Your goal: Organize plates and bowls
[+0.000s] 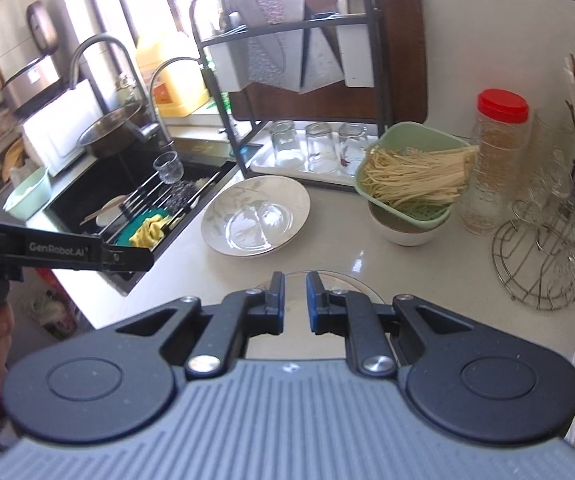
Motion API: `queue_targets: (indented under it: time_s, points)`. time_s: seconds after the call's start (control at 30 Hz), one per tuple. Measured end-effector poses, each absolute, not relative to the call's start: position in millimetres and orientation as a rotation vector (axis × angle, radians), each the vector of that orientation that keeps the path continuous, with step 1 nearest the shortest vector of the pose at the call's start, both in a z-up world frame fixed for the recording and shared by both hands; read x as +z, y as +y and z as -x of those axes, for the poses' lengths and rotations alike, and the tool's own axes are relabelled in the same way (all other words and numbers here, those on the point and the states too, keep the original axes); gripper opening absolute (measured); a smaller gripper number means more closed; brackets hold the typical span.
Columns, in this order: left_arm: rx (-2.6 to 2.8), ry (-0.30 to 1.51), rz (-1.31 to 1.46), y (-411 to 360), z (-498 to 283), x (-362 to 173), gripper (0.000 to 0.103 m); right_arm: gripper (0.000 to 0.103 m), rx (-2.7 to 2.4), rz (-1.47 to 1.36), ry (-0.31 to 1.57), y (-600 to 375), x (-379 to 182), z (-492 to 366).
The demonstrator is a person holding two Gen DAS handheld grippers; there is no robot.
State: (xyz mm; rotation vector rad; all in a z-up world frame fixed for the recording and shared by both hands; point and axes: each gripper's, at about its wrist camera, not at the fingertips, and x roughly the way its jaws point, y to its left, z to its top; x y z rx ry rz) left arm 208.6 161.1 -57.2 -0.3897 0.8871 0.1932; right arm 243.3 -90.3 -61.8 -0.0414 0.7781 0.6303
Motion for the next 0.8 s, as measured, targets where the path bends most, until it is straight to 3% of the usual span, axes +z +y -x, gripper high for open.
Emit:
queue_targets:
  time_s: [0.37, 0.8]
  points:
    - [0.285, 0.939, 0.476, 149, -189, -75, 0.036, 0.015, 0.726, 0.091, 0.822, -96, -70, -242]
    - [0.228, 0.932, 0.429, 184, -227, -67, 0.036, 0.015, 0.700, 0.083, 0.795, -69, -68, -260]
